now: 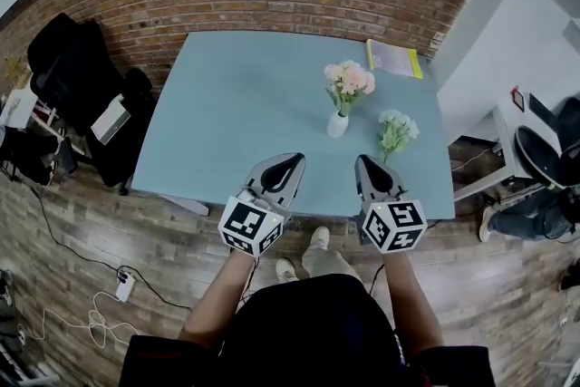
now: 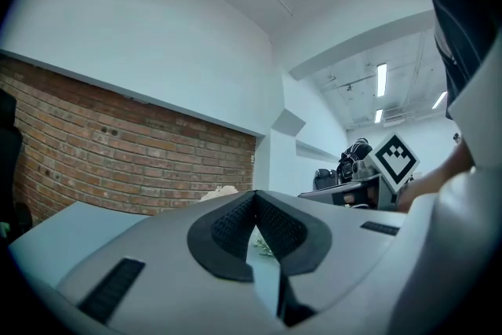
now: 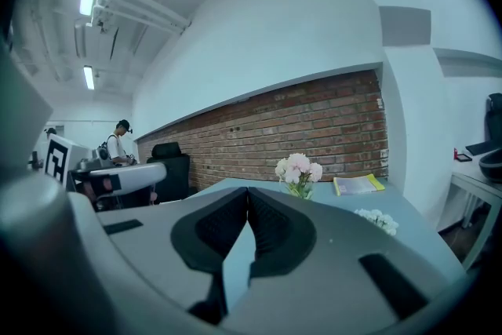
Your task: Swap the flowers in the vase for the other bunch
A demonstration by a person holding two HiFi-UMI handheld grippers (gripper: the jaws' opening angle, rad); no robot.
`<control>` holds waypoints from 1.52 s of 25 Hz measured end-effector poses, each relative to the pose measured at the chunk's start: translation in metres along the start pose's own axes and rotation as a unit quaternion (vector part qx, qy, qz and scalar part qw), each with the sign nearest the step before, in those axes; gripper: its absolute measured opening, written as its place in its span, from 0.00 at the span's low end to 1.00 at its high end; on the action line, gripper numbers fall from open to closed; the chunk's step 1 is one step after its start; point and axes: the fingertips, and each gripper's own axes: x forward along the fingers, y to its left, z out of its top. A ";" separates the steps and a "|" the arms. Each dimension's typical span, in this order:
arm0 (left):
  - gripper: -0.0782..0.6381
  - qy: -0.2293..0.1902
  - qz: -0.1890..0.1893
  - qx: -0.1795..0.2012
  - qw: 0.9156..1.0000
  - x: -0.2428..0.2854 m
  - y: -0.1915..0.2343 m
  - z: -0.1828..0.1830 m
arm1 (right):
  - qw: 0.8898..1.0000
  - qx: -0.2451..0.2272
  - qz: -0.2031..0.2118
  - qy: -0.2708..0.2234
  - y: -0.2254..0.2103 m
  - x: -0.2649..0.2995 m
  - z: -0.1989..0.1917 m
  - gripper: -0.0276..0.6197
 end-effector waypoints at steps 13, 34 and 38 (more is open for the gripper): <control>0.12 -0.004 -0.020 0.002 1.000 0.012 -0.020 0.005 | 1.000 0.013 -0.010 -0.027 -0.012 -0.017 0.006 0.07; 0.12 -0.015 -0.007 0.005 1.000 0.057 -0.053 0.021 | 0.999 0.021 0.015 -0.048 -0.054 -0.033 0.032 0.06; 0.12 -0.014 -0.007 0.006 1.000 0.059 -0.055 0.020 | 0.999 0.012 0.023 -0.045 -0.053 -0.033 0.032 0.06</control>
